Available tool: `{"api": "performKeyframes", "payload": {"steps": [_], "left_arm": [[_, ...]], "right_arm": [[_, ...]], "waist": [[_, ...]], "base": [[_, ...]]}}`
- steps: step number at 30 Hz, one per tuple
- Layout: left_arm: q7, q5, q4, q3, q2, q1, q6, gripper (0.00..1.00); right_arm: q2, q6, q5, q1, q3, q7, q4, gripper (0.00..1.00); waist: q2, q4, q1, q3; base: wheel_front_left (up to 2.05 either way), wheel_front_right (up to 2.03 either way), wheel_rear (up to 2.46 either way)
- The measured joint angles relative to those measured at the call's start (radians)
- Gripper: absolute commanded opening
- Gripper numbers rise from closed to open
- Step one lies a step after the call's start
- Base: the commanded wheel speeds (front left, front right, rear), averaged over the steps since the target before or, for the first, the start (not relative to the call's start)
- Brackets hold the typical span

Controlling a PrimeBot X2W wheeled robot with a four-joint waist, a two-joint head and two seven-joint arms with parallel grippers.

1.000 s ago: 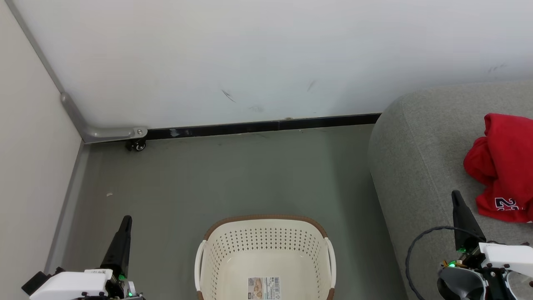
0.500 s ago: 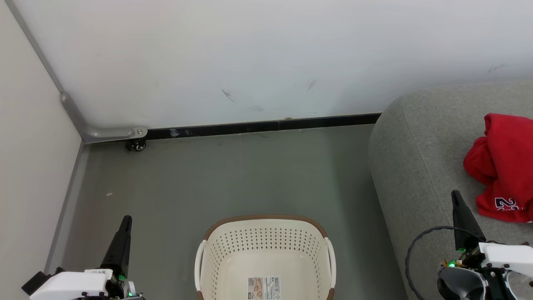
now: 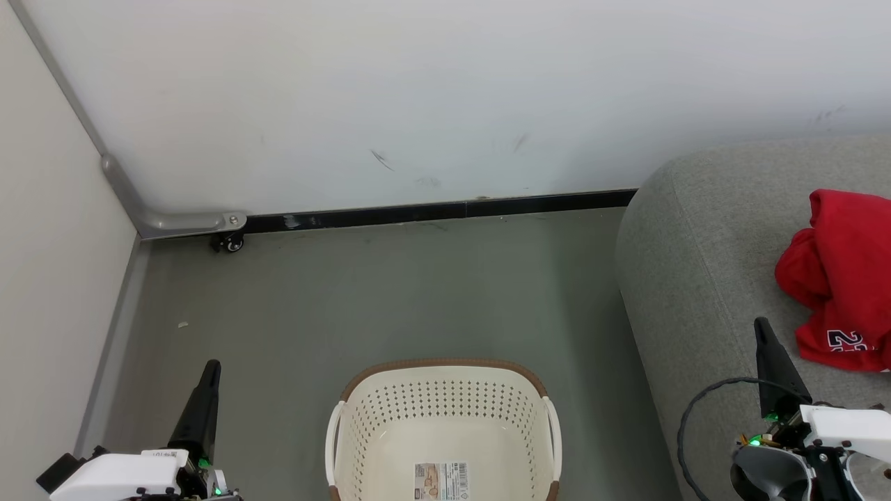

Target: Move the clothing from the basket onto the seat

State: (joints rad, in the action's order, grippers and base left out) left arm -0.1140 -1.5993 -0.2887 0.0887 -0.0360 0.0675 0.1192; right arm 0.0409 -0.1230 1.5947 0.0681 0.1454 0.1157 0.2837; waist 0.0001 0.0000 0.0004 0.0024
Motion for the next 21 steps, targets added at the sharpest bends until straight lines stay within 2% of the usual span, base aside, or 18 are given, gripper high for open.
{"api": "performKeyframes", "payload": {"steps": [21], "left_arm": [[0.000,0.000,0.002,0.000,0.000,0.000,0.000,0.00]], "right_arm": [[0.000,0.000,0.000,0.000,-0.002,0.000,-0.003,0.00]], "waist": [[0.0000,0.000,-0.0001,0.000]], "base": [[0.00,0.00,0.00]]}}
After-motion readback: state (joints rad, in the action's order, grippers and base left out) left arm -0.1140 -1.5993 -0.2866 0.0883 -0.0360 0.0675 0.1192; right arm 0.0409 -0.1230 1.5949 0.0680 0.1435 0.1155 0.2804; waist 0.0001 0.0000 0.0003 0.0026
